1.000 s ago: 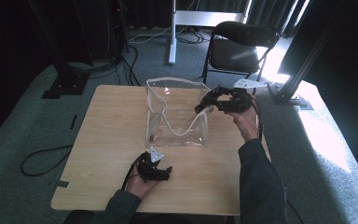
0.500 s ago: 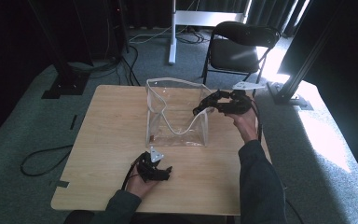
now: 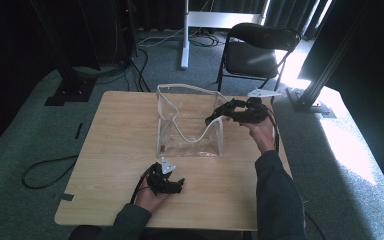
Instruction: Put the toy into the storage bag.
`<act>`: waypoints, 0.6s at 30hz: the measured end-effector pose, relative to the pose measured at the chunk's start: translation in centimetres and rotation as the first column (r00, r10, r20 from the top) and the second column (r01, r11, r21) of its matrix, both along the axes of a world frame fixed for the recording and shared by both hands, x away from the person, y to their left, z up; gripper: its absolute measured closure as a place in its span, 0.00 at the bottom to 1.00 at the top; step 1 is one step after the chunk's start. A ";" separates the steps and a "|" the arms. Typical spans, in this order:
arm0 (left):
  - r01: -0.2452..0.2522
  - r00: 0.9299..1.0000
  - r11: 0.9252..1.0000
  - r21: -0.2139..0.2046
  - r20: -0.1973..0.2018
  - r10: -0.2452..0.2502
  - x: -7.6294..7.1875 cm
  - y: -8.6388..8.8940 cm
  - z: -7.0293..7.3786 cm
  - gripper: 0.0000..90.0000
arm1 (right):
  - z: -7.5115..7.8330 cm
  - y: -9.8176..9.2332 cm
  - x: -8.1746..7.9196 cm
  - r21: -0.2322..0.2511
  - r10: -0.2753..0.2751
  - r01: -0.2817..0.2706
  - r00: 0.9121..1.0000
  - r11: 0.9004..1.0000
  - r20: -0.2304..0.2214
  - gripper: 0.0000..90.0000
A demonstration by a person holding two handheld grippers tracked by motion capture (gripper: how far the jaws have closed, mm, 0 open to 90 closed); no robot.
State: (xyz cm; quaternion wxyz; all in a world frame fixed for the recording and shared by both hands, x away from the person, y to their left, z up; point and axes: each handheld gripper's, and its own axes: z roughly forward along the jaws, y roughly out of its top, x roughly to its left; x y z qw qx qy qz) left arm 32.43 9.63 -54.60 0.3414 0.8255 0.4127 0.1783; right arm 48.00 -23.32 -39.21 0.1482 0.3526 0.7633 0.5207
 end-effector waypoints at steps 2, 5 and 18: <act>0.000 1.000 1.000 0.000 0.000 0.000 0.0 0.0 0.0 0.17 | 0.0 -0.1 0.0 0.002 -0.003 0.003 1.000 1.000 -0.006 0.28; 0.001 1.000 1.000 0.001 0.000 -0.001 0.0 0.0 0.0 0.17 | -0.2 -0.2 0.1 0.009 -0.007 0.008 1.000 1.000 -0.010 0.28; 0.002 1.000 1.000 0.003 -0.001 -0.002 0.0 0.0 0.0 0.17 | -0.2 -0.4 0.1 -0.013 -0.017 0.016 1.000 1.000 -0.016 0.28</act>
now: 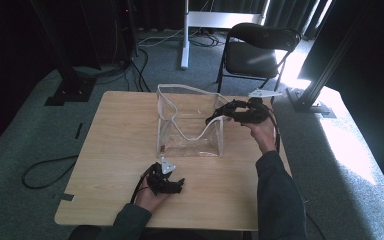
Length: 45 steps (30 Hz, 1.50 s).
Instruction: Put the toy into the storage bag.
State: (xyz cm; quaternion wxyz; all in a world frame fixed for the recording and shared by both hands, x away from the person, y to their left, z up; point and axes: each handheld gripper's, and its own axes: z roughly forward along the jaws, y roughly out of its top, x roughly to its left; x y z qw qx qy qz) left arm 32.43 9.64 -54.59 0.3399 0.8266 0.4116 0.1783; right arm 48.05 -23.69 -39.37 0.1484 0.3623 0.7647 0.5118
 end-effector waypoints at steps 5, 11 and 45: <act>0.000 1.000 1.000 0.000 -0.001 0.000 0.0 0.0 0.0 0.17 | 0.2 0.2 -0.2 -0.038 -0.003 0.003 1.000 0.999 0.011 0.29; -0.001 1.000 1.000 0.000 0.000 0.001 0.0 0.0 0.0 0.17 | 0.2 0.4 -0.4 -0.051 -0.010 0.011 1.000 0.999 0.022 0.29; 0.002 1.000 1.000 -0.003 -0.001 -0.002 0.0 -0.1 0.0 0.17 | 0.0 -0.1 -3.8 -0.105 -0.116 0.128 0.986 0.986 0.121 0.26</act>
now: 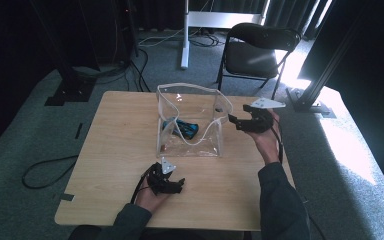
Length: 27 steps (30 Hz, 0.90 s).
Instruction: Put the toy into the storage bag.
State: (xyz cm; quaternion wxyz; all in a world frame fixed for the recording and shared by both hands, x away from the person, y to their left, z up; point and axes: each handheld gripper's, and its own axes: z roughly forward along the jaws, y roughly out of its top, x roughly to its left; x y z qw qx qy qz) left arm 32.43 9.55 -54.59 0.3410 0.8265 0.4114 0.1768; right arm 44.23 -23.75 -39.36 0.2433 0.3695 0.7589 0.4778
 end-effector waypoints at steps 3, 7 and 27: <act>0.000 1.000 1.000 0.000 0.000 0.000 0.0 0.0 0.0 0.17 | -0.7 -0.4 -1.3 -0.011 -0.014 0.014 1.000 1.000 0.009 0.26; -0.001 1.000 1.000 -0.003 0.000 0.001 0.0 0.0 0.0 0.17 | -2.4 -0.8 -2.8 0.029 -0.020 0.021 1.000 0.999 -0.011 0.26; 0.002 1.000 1.000 0.000 0.000 -0.002 0.0 -0.1 0.0 0.17 | -12.5 0.3 -7.1 -0.065 -0.015 0.003 0.983 0.998 -0.182 0.26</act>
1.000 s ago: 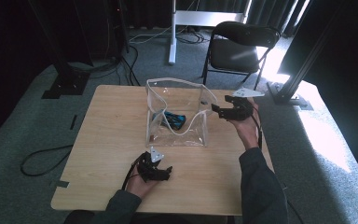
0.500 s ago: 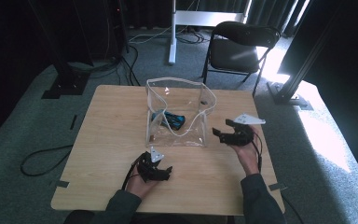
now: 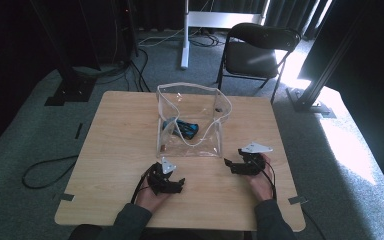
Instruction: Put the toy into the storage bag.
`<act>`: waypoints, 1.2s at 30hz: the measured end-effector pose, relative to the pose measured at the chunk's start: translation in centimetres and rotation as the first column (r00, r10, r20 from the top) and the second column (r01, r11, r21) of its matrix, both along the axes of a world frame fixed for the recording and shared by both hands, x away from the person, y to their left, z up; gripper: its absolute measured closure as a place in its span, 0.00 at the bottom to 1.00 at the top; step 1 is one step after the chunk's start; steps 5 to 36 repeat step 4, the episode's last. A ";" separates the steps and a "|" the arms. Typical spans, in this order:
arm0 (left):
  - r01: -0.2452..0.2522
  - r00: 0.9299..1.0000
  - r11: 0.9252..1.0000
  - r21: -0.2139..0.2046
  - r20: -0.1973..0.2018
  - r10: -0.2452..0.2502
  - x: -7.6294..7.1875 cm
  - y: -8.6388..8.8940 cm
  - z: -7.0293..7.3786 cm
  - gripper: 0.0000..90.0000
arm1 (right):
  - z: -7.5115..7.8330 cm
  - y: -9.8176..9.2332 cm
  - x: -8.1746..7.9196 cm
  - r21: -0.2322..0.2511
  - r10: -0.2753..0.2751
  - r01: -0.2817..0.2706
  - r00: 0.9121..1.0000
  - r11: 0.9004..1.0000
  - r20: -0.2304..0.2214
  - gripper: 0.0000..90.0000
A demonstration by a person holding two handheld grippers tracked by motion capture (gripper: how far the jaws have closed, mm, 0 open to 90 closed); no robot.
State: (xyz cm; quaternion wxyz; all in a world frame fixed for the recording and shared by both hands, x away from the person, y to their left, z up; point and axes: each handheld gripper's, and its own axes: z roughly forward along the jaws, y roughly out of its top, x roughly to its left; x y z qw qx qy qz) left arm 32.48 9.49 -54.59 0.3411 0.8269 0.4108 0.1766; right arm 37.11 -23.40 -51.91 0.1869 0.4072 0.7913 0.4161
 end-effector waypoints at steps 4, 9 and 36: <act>-0.001 1.000 1.000 -0.001 0.002 0.001 0.0 -0.1 0.0 0.17 | -0.2 0.0 -0.1 -0.014 0.003 -0.003 1.000 1.000 -0.008 0.26; -0.001 1.000 1.000 -0.001 0.002 0.001 0.0 -0.1 0.0 0.17 | -0.2 0.0 -0.1 -0.014 0.003 -0.003 1.000 1.000 -0.008 0.26; -0.001 1.000 1.000 -0.001 0.002 0.001 0.0 -0.1 0.0 0.17 | -0.2 0.0 -0.1 -0.014 0.003 -0.003 1.000 1.000 -0.008 0.26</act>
